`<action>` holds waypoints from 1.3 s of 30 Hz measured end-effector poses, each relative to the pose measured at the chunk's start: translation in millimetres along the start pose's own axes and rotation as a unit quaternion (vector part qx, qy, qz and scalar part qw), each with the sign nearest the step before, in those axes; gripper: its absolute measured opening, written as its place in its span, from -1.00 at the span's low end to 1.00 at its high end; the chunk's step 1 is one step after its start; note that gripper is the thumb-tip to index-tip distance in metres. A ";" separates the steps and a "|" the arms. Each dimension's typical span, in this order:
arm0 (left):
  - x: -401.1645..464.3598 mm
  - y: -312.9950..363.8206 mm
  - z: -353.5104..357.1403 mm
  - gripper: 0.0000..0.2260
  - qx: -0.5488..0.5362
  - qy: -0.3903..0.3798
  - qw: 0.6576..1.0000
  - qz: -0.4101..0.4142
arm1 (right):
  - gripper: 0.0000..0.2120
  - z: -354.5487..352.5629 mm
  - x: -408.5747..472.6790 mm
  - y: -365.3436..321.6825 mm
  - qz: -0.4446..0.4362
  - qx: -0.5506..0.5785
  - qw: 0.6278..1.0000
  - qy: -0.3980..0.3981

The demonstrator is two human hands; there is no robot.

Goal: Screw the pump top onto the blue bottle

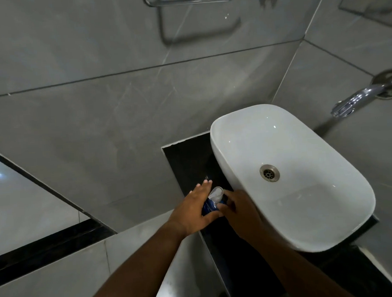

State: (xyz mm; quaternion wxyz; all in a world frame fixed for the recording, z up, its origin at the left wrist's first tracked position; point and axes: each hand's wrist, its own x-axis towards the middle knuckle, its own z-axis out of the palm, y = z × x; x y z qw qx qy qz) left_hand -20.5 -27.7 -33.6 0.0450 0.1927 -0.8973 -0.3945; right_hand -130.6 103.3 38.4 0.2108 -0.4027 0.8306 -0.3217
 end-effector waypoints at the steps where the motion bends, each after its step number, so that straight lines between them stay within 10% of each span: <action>1: -0.6 1.6 1.8 -0.12 -0.021 0.008 1.000 -0.021 | -0.81 3.6 -2.1 3.3 0.010 -0.025 1.000 0.016; 26: 97.6 -76.7 -89.7 -0.52 -0.299 0.178 0.927 -0.143 | -0.80 62.9 177.5 -45.0 0.007 0.031 0.997 0.077; 39: 127.1 -89.9 -136.5 -0.44 -0.177 0.141 0.964 -0.140 | -0.74 20.1 223.4 -97.0 -0.080 0.030 0.980 0.177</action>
